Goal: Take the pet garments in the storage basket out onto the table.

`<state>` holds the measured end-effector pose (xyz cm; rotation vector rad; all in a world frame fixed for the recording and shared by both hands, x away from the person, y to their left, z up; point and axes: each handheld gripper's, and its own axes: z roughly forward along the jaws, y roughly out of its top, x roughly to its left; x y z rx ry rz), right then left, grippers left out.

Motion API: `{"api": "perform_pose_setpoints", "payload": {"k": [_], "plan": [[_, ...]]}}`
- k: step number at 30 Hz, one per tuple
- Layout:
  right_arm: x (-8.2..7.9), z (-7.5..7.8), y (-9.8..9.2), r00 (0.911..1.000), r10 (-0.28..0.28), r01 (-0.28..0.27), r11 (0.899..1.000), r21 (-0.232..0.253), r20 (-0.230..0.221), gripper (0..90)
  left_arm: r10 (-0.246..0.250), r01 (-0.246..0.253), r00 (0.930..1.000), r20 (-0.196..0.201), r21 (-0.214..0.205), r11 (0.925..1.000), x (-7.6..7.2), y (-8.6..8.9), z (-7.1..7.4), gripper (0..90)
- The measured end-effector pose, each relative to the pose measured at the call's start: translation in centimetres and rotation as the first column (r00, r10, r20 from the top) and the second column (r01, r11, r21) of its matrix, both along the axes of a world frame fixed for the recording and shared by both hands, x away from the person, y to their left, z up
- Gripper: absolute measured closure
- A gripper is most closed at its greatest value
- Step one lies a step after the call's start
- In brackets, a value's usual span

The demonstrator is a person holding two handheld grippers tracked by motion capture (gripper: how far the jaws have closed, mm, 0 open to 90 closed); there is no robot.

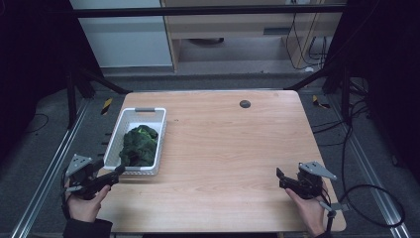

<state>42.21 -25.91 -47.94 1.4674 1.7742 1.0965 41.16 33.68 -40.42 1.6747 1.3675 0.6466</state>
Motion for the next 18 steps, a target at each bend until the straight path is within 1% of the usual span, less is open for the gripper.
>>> {"api": "perform_pose_setpoints", "payload": {"k": [2, 3, 4, 7, 9, 12, 14, 15, 16, 17, 18], "plan": [[0.0, 0.0, 0.0, 1.0, -0.002, 0.002, 1.0, 0.001, 0.001, 15.5, -0.005, 0.005, 1.0, 0.0, 0.004, 1.0, 0.1, -0.1, 0.2, 18.4], [0.0, 0.1, -0.1, 1.0, -0.004, 0.004, 1.0, 0.003, 0.002, 15.5, -0.013, 0.013, 0.9999, 0.001, 0.018, 0.9998, 0.4, -0.2, 0.6, 18.3], [0.0, 0.1, -0.1, 1.0, -0.004, 0.004, 1.0, 0.003, 0.002, 15.5, -0.013, 0.013, 0.9999, 0.001, 0.018, 0.9998, 0.4, -0.2, 0.6, 18.3], [0.0, 0.1, -0.1, 1.0, -0.003, 0.003, 1.0, 0.002, 0.0, 15.4, -0.02, 0.02, 0.9998, 0.006, 0.038, 0.9991, 0.9, -0.4, 1.6, 18.3], [0.0, 0.1, -0.1, 1.0, -0.002, 0.002, 1.0, 0.003, 0.001, 15.4, -0.022, 0.022, 0.9998, 0.004, 0.04, 0.9989, 1.1, -0.5, 1.7, 18.4], [0.1, 0.0, -0.1, 1.0, -0.001, 0.001, 1.0, 0.002, -0.002, 15.3, -0.034, 0.034, 0.9994, -0.008, 0.049, 0.9982, 1.8, -0.7, 2.4, 18.5], [0.1, 0.0, -0.1, 1.0, 0.003, -0.003, 1.0, -0.001, -0.004, 15.2, -0.041, 0.042, 0.999, -0.018, 0.049, 0.9979, 2.2, -0.8, 2.6, 18.7], [0.1, 0.0, -0.1, 1.0, 0.004, -0.004, 1.0, -0.002, -0.006, 15.2, -0.044, 0.046, 0.9987, -0.026, 0.056, 0.9974, 2.4, -0.8, 2.7, 18.7], [0.1, 0.0, -0.1, 1.0, 0.004, -0.004, 1.0, -0.002, -0.006, 15.2, -0.044, 0.046, 0.9987, -0.026, 0.056, 0.9974, 2.4, -0.8, 2.7, 18.6], [0.1, 0.0, 0.0, 1.0, 0.006, -0.006, 1.0, -0.002, -0.008, 15.1, -0.046, 0.049, 0.9984, -0.032, 0.071, 0.9963, 2.9, -0.9, 2.9, 18.6], [0.1, 0.0, 0.0, 0.9999, 0.007, -0.007, 1.0, -0.002, -0.01, 15.0, -0.049, 0.052, 0.9981, -0.036, 0.076, 0.9957, 3.1, -0.9, 3.0, 18.7]]}}
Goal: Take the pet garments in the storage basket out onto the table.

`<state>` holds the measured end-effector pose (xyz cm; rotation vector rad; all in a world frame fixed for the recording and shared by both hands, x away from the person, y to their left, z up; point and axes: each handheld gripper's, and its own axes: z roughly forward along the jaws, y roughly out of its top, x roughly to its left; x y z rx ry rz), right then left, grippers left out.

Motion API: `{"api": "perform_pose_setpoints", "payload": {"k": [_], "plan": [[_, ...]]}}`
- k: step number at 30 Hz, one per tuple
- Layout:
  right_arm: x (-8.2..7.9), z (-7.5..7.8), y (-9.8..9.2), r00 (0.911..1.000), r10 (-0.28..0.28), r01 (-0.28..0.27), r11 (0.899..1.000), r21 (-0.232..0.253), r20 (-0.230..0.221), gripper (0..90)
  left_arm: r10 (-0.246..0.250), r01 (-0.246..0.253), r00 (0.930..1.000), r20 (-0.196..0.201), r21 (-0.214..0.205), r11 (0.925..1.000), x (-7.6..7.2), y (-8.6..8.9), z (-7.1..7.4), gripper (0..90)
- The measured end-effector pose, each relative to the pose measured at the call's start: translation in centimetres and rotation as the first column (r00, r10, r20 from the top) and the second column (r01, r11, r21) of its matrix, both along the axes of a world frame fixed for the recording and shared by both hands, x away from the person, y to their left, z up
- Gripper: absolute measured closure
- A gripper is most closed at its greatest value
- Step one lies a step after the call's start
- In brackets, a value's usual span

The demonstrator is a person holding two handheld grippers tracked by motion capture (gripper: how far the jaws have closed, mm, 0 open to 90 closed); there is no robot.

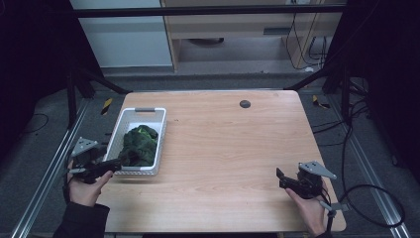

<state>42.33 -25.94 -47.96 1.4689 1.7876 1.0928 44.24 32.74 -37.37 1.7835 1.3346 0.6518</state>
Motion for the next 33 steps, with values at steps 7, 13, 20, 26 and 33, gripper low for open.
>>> {"api": "perform_pose_setpoints", "payload": {"k": [7, 13, 20, 26, 33], "plan": [[0.1, -0.1, 0.1, 1.0, 0.003, -0.003, 1.0, -0.001, -0.005, 14.8, -0.017, 0.018, 0.9994, -0.031, 0.035, 0.9992, 1.5, -0.2, 0.6, 18.7], [0.1, -0.1, 0.1, 0.9999, 0.008, -0.008, 1.0, -0.002, -0.011, 14.5, -0.037, 0.04, 0.9977, -0.057, 0.056, 0.9976, 2.7, -0.5, 0.9, 19.0], [0.2, -0.1, 0.1, 0.9998, 0.01, -0.01, 1.0, -0.002, -0.015, 14.4, -0.056, 0.063, 0.9944, -0.089, 0.079, 0.9949, 3.7, -0.7, 1.1, 19.0], [0.2, -0.2, 0.1, 0.9998, 0.012, -0.012, 1.0, -0.008, -0.016, 14.2, -0.054, 0.065, 0.9918, -0.116, 0.091, 0.9937, 4.6, -0.5, 1.1, 19.0], [0.3, -0.2, 0.2, 0.9997, 0.014, -0.014, 1.0, -0.008, -0.02, 14.1, -0.064, 0.081, 0.9851, -0.16, 0.108, 0.9908, 5.8, -0.4, 1.1, 19.0]]}}
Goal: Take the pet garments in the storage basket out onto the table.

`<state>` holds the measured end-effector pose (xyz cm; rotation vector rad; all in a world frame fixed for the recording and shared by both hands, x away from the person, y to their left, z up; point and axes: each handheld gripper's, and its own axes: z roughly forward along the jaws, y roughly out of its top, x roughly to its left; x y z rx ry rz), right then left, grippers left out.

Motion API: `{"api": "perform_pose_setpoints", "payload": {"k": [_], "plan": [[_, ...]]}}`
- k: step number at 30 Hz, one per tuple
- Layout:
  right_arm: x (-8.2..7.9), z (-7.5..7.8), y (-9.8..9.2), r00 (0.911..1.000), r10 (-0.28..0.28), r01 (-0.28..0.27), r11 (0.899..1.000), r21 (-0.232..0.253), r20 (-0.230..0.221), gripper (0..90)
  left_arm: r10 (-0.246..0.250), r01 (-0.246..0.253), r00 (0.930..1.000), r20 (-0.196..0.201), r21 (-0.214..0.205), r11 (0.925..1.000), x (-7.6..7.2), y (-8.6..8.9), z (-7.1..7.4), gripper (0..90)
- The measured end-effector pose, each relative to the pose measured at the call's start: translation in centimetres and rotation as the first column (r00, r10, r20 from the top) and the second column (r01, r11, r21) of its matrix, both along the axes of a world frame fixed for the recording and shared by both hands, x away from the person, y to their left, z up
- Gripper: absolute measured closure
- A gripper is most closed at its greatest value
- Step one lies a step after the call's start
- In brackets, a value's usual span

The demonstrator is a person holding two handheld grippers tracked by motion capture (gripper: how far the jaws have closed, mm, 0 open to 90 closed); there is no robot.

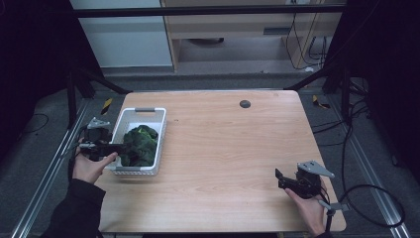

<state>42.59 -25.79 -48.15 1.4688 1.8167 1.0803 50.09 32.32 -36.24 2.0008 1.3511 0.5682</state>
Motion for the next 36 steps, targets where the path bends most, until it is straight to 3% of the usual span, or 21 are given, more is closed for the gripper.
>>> {"api": "perform_pose_setpoints", "payload": {"k": [20, 36], "plan": [[0.1, 0.0, 0.1, 1.0, 0.004, -0.004, 1.0, 0.002, -0.004, 14.1, -0.032, 0.035, 0.9973, -0.067, 0.051, 0.9981, 3.2, -1.2, 0.2, 18.7], [0.4, -0.2, 0.2, 0.9999, 0.012, -0.012, 1.0, -0.013, -0.012, 14.0, -0.042, 0.048, 0.9925, -0.115, 0.05, 0.9976, 5.2, -1.3, -0.5, 18.7]]}}
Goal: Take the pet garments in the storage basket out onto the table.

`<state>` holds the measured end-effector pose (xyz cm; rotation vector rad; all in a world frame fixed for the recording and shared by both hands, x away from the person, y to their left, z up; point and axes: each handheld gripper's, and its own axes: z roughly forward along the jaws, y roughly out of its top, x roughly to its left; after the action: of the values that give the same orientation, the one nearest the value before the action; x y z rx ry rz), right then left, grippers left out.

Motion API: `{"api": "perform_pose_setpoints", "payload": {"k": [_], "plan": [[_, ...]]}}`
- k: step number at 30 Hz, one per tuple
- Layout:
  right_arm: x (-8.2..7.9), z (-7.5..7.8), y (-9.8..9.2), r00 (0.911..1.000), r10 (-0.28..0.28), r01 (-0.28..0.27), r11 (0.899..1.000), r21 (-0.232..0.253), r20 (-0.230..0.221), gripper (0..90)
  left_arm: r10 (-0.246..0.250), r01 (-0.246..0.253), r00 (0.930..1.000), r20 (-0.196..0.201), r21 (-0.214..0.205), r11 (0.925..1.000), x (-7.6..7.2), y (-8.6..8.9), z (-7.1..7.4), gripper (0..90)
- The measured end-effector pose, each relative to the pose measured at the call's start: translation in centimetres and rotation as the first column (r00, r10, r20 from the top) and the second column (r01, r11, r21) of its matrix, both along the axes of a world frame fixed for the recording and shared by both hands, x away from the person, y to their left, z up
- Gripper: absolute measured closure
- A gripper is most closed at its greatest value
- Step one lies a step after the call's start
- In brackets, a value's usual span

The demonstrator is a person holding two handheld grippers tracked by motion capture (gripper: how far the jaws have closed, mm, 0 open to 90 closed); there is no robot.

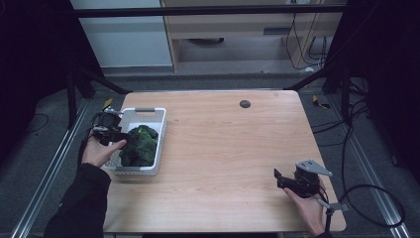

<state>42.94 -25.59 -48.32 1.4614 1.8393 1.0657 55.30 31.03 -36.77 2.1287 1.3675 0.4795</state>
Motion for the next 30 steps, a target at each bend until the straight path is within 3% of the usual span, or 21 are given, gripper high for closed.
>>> {"api": "perform_pose_setpoints", "payload": {"k": [15, 20, 30], "plan": [[0.1, -0.1, 0.1, 0.9999, 0.006, -0.006, 1.0, -0.003, -0.015, 13.8, -0.017, 0.019, 0.9977, -0.066, 0.03, 0.9994, 1.4, -0.6, -1.4, 18.4], [0.1, -0.2, 0.1, 0.9997, 0.011, -0.011, 1.0, -0.007, -0.023, 13.5, -0.023, 0.03, 0.9948, -0.099, 0.06, 0.9977, 1.7, -1.1, -2.0, 18.9], [0.2, -0.2, 0.2, 0.9993, 0.016, -0.016, 1.0, -0.003, -0.035, 13.0, -0.028, 0.039, 0.9919, -0.124, 0.082, 0.9959, 1.8, -1.5, -2.4, 19.7]]}}
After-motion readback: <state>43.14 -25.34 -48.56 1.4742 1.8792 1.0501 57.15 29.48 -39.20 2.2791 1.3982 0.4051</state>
